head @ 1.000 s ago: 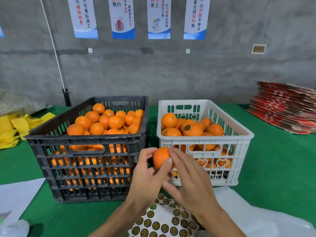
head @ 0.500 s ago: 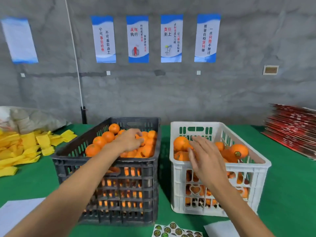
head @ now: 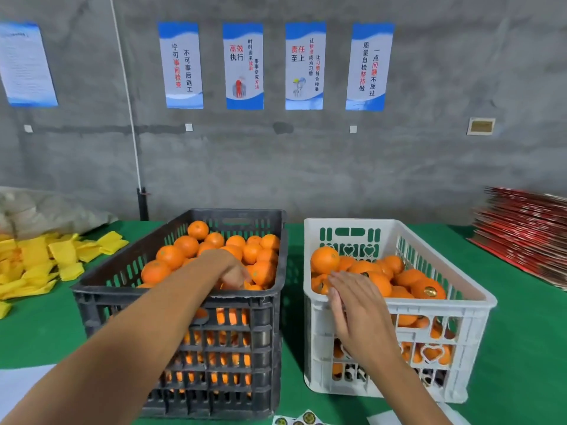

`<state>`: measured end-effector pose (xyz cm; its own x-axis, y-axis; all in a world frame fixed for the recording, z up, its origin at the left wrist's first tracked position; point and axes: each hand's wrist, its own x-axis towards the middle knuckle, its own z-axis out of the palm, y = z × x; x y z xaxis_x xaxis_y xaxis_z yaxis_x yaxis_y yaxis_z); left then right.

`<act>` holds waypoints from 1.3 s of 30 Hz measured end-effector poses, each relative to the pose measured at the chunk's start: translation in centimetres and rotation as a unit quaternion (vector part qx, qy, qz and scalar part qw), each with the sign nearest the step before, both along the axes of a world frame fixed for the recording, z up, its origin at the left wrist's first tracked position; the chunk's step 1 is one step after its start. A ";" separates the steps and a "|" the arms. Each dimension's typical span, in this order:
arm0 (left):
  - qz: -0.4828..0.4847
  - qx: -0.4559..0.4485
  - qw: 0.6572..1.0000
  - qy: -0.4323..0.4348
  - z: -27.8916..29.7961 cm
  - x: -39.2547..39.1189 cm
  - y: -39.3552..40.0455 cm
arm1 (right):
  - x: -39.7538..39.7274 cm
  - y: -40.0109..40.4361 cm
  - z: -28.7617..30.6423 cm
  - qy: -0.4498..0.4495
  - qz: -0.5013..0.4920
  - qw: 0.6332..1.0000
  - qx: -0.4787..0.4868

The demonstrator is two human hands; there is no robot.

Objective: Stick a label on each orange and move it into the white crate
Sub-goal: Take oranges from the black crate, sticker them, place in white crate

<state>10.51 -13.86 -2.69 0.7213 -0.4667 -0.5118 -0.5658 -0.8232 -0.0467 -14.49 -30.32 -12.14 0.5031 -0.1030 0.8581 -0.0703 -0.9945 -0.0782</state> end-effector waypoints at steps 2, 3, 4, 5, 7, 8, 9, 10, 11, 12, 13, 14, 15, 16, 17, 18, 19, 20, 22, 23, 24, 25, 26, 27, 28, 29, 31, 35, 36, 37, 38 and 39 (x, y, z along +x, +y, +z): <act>0.004 -0.078 0.995 0.059 -0.2 0.7 0.5 | -0.2 -0.1 0.0 0.003 0.006 1.000 0.000; 0.008 -0.146 0.988 0.052 -0.2 0.9 0.8 | -0.3 0.0 0.1 0.009 0.006 1.000 0.001; -0.004 -0.199 0.980 0.013 -0.1 1.1 1.1 | -0.4 0.2 0.3 0.021 0.003 1.000 0.004; -0.021 -0.251 0.967 -0.044 0.2 1.0 1.2 | -0.5 0.3 0.5 0.035 0.000 0.999 0.010; -0.076 -0.392 0.905 -0.150 0.7 -0.5 1.8 | -0.9 0.8 1.0 0.059 0.013 0.997 0.056; -0.097 -0.474 0.858 -0.174 1.1 -1.8 2.2 | -1.2 1.3 1.4 0.068 0.037 0.992 0.096; -0.119 -0.546 0.808 -0.184 1.2 -3.7 2.7 | -1.5 1.9 1.7 0.069 0.069 0.986 0.135; -0.145 -0.602 0.762 -0.188 0.9 -5.9 3.3 | -1.7 2.7 2.1 0.062 0.105 0.978 0.169; -0.174 -0.650 0.718 -0.177 0.4 -8.2 3.8 | -1.9 3.6 2.5 0.049 0.144 0.968 0.198; -0.201 -0.690 0.678 -0.152 -0.5 -10.4 4.2 | -2.3 4.6 2.7 0.035 0.187 0.955 0.227; -0.222 -0.722 0.644 -0.120 -1.5 -12.6 4.5 | -2.6 5.6 2.7 0.020 0.231 0.938 0.257; -0.240 -0.742 0.619 -0.088 -2.5 -14.6 4.9 | -2.9 6.5 2.6 0.007 0.273 0.919 0.283; -0.254 -0.754 0.603 -0.063 -3.6 -16.3 5.2 | -3.2 7.2 2.2 -0.003 0.309 0.901 0.304; -0.262 -0.760 0.593 -0.048 -4.7 -17.6 5.4 | -3.6 7.6 1.5 -0.007 0.335 0.886 0.321; -0.263 -0.762 0.590 -0.036 -5.9 -18.6 5.7 | -4.1 7.8 0.5 -0.007 0.349 0.874 0.339; -0.262 -0.762 0.592 -0.027 -7.1 -19.4 6.0 | -4.6 7.7 -0.7 -0.004 0.349 0.868 0.352; -0.259 -0.759 0.597 -0.025 -8.4 -20.0 6.3 | -5.1 7.5 -2.0 0.006 0.337 0.869 0.361; -0.255 -0.754 0.605 -0.025 -9.9 -20.4 6.6 | -5.7 7.3 -3.4 0.024 0.318 0.875 0.365; -0.232 -0.743 0.628 0.006 -13.5 -20.8 7.0 | -6.8 6.7 -6.3 0.080 0.281 0.886 0.360; -0.196 -0.740 0.641 0.050 -15.6 -21.2 7.2 | -7.3 6.3 -7.9 0.113 0.266 0.888 0.357; -0.150 -0.736 0.652 0.101 -17.5 -21.6 7.5 | -7.7 5.9 -9.5 0.147 0.249 0.891 0.349; -0.106 -0.731 0.659 0.143 -19.3 -21.9 7.7 | -8.0 5.4 -10.8 0.182 0.227 0.896 0.335; -0.066 -0.730 0.660 0.166 -20.9 -22.1 7.9 | -8.1 5.0 -11.9 0.221 0.205 0.900 0.314; -0.033 -0.733 0.657 0.173 -22.2 -22.1 8.0 | -8.1 4.6 -12.6 0.263 0.189 0.900 0.292; -0.004 -0.738 0.651 0.177 -23.1 -22.2 8.1 | -8.0 4.5 -13.1 0.303 0.180 0.894 0.276; 0.025 -0.743 0.643 0.182 -23.7 -22.2 8.2 | -7.9 4.5 -13.3 0.338 0.177 0.886 0.262; 0.073 -0.752 0.626 0.195 -24.3 -22.0 8.2 | -7.5 4.6 -13.7 0.388 0.174 0.877 0.225; 0.095 -0.762 0.613 0.183 -24.7 -22.0 7.9 | -6.7 5.3 -14.2 0.433 0.187 0.863 0.181; 0.102 -0.763 0.612 0.183 -24.8 -22.1 7.8 | -6.6 5.4 -14.2 0.439 0.188 0.862 0.171; 0.108 -0.763 0.610 0.182 -24.9 -22.1 7.7 | -6.5 5.6 -14.2 0.443 0.190 0.861 0.161; 0.115 -0.764 0.608 0.180 -25.0 -22.1 7.6 | -6.5 5.8 -14.2 0.446 0.195 0.861 0.150; 0.122 -0.766 0.605 0.177 -25.2 -22.1 7.7 | -6.4 6.0 -14.3 0.446 0.199 0.862 0.139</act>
<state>-11.57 -6.17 -27.87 0.8362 -0.4907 0.2448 -0.1695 0.1932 0.9664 -20.94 -24.30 -26.41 0.9925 0.0904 0.0821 0.1162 -0.9057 -0.4076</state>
